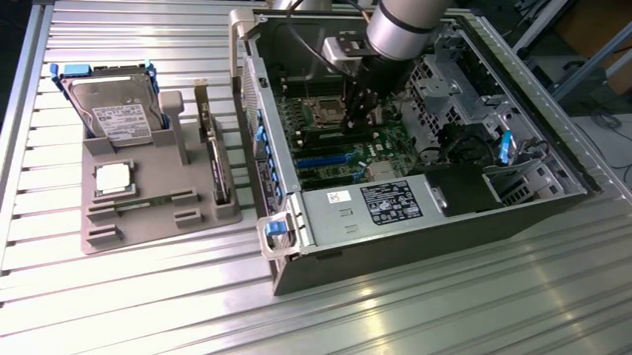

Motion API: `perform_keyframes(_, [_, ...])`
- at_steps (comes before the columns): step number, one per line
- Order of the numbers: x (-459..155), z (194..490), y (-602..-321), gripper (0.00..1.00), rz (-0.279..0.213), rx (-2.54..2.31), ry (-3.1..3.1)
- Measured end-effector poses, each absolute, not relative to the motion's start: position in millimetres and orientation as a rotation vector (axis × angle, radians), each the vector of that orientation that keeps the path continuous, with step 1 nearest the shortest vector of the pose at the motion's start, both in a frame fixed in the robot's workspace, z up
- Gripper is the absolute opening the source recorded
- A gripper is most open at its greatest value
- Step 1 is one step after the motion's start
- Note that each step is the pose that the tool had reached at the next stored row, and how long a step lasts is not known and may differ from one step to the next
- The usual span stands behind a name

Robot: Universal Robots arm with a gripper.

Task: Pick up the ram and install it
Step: 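Insert the ram into the slot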

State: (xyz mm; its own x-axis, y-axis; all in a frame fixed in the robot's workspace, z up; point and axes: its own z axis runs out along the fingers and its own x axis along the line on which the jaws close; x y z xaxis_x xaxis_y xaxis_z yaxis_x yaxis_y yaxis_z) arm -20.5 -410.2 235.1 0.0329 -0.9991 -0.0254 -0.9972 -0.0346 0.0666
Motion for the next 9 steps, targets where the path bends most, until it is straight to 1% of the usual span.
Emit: perform_keyframes(9, [-20.9, 231.3, -410.2, 0.12, -0.101, 2.235, -2.162])
